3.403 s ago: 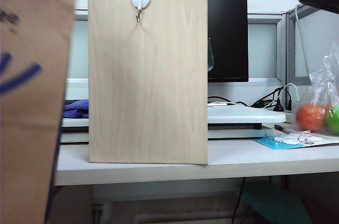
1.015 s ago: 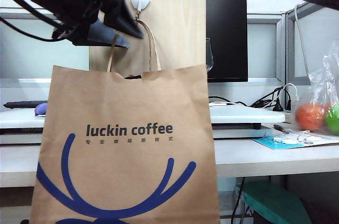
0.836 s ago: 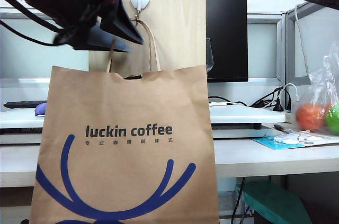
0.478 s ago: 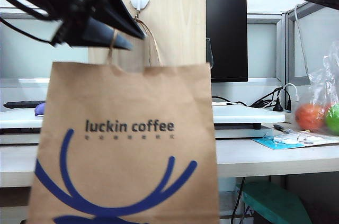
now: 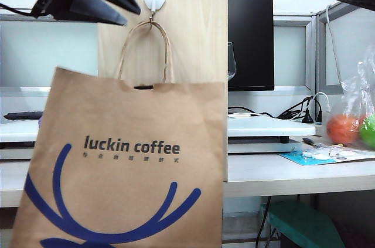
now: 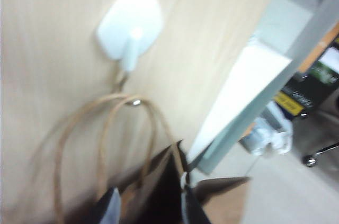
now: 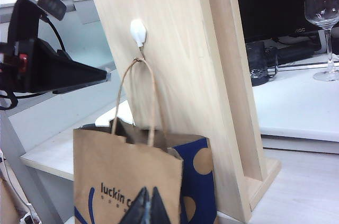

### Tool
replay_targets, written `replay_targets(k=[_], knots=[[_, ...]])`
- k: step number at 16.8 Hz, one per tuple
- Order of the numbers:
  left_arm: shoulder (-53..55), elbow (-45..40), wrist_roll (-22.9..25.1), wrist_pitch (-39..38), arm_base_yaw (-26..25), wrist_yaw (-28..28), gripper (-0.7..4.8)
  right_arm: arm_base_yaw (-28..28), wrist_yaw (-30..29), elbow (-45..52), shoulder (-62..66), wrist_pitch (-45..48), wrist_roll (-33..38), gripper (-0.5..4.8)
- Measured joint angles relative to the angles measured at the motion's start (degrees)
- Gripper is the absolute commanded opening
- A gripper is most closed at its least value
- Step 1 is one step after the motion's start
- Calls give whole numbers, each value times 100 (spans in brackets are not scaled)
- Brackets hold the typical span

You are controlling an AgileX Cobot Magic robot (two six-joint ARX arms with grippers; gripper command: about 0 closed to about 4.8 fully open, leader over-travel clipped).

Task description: Pick up the paper bag and hang it on the hook.

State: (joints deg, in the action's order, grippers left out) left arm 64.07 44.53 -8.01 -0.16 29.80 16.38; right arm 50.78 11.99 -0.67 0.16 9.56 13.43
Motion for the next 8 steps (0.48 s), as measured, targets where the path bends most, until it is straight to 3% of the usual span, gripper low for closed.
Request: replay_targets(k=[6,7,8], knots=[[-179,0,146,-468,0,-216,143,2,0,0,0,0,2,-1],[-369,0,179,-656,0,-219,47,2,0,0,0,0,2,-1],[-575,0,195,-817,0,-258,-5,2,-2,0,0,0,2,-1]])
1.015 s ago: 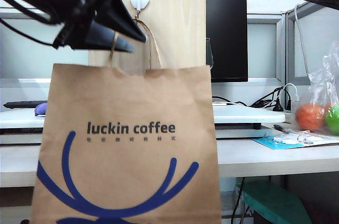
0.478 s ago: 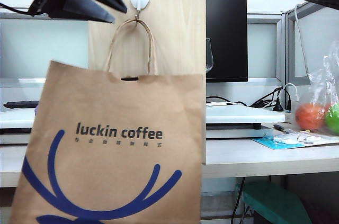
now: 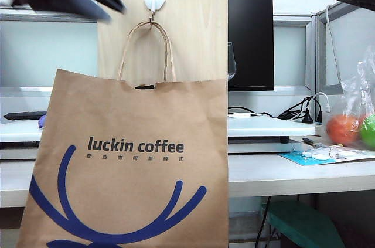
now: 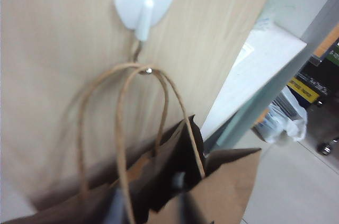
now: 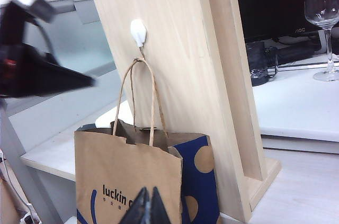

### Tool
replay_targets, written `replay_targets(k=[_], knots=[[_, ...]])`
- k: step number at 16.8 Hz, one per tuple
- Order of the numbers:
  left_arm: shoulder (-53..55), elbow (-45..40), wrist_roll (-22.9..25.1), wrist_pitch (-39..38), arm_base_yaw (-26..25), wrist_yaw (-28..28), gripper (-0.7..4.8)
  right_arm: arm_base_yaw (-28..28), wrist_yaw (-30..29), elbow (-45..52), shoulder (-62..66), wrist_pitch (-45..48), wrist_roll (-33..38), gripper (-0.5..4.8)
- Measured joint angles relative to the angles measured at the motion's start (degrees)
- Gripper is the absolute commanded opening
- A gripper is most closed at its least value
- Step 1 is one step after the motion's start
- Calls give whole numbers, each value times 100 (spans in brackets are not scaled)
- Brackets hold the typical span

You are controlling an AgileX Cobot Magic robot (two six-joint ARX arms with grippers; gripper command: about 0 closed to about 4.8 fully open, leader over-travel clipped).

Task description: Pick up the paper bag and hang it on the hook.

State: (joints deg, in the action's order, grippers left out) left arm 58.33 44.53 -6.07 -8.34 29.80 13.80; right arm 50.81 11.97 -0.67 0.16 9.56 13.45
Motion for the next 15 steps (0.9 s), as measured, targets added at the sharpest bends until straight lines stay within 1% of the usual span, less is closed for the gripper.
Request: replay_targets(k=[3,5,8,10,12,15], knots=[[-892,-7,105,-225,0,-120,-6,4,-2,0,0,0,0,0],[-1773,-4,114,-262,2,-205,-6,4,-2,0,0,-4,0,0],[-2492,-4,111,-581,2,-254,-5,7,-2,0,0,-22,0,0],[-2717,-4,109,-1130,4,-247,-5,7,-2,0,2,-146,0,0],[-2747,-4,111,-1506,4,-245,-5,11,-2,0,0,-155,0,0],[-2745,-7,114,-1635,4,-247,-5,11,-2,0,0,-155,0,0]])
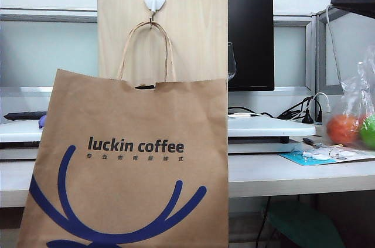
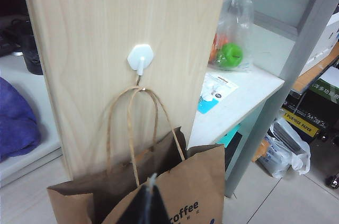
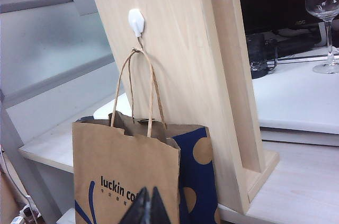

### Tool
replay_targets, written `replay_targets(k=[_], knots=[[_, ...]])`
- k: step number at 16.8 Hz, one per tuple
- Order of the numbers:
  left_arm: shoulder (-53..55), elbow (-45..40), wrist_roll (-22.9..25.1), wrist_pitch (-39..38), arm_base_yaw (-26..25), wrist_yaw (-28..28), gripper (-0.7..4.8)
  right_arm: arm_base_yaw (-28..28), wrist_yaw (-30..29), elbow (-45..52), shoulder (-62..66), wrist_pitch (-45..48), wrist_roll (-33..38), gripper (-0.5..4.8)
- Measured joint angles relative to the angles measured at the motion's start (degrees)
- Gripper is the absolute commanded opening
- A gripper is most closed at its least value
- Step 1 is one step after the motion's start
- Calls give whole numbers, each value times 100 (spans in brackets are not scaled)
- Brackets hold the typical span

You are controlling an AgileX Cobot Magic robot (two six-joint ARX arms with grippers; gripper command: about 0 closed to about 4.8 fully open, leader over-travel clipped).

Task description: Pick up the paper bag and hang it on the hook.

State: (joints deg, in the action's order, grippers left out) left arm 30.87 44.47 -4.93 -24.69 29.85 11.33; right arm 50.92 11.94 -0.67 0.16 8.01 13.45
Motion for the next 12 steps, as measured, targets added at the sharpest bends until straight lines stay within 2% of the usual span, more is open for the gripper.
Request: replay_targets(k=[2,3,4,5,6,10,12], knots=[[-2,0,2,-4,0,0,-5,0,0,0,0,-2,0,0],[-212,0,177,-260,-52,-142,-5,0,-2,0,0,-2,0,0],[-501,-2,315,-511,-321,-435,-5,0,0,0,0,-2,0,0],[-693,-11,343,-599,-619,-688,-5,0,0,0,0,2,0,0],[-927,-87,354,-546,-1134,-793,-5,0,-2,0,2,-4,0,0],[-1799,-614,673,-472,-2885,-671,-5,0,0,0,0,-2,0,0],[-2240,-1132,763,81,-3377,-490,-5,0,-7,0,0,-4,0,0]])
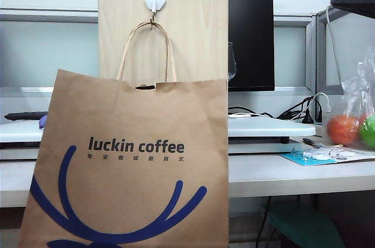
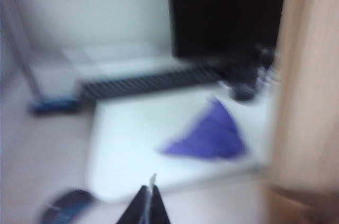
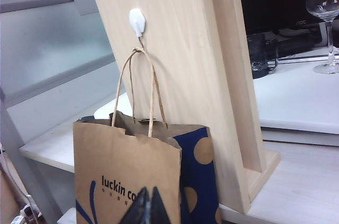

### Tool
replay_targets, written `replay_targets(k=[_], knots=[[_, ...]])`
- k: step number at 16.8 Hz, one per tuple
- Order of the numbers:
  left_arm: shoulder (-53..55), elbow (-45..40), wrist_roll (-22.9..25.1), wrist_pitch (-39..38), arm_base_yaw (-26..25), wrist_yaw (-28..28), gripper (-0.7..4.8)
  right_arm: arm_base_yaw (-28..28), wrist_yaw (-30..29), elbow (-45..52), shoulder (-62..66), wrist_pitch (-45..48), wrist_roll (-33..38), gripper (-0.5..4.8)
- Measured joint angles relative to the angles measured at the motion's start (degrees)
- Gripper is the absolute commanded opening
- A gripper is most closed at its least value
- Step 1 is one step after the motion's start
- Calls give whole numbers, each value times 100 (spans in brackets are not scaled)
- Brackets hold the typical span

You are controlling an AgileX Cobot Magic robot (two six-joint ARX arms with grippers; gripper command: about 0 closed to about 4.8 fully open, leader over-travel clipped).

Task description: Pick up the paper bag and hang it on the hook.

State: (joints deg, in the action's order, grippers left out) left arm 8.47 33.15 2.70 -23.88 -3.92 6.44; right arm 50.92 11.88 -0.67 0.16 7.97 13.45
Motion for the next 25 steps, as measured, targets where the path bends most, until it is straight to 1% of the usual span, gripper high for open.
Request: replay_targets(k=[2,3,5,6,8,10,14,18,21,25], knots=[[-247,-654,13,625,-186,-7,-5,0,0,0,0,-2,-2,0],[-308,-918,0,855,-214,111,-5,-2,2,0,0,-9,0,0],[-343,-1375,-195,1390,-216,225,-5,0,0,0,0,-17,-2,0],[-341,-1908,-404,1958,-208,247,-5,0,2,0,0,-20,-2,0],[-337,-2354,-584,2291,-125,330,-5,0,2,0,0,-42,0,0],[-343,-2750,-638,2706,-52,387,-5,0,2,0,0,-120,-2,0],[-846,-3268,-693,2881,-70,374,-5,0,2,0,0,-149,-2,0],[-826,-3268,-748,2815,-46,310,-5,0,-2,0,0,-149,-2,0],[-826,-3268,-750,2815,310,-55,-5,0,-2,0,0,-149,-2,0],[-826,-3268,-769,2811,387,-116,-5,0,-2,0,0,-146,-2,0]])
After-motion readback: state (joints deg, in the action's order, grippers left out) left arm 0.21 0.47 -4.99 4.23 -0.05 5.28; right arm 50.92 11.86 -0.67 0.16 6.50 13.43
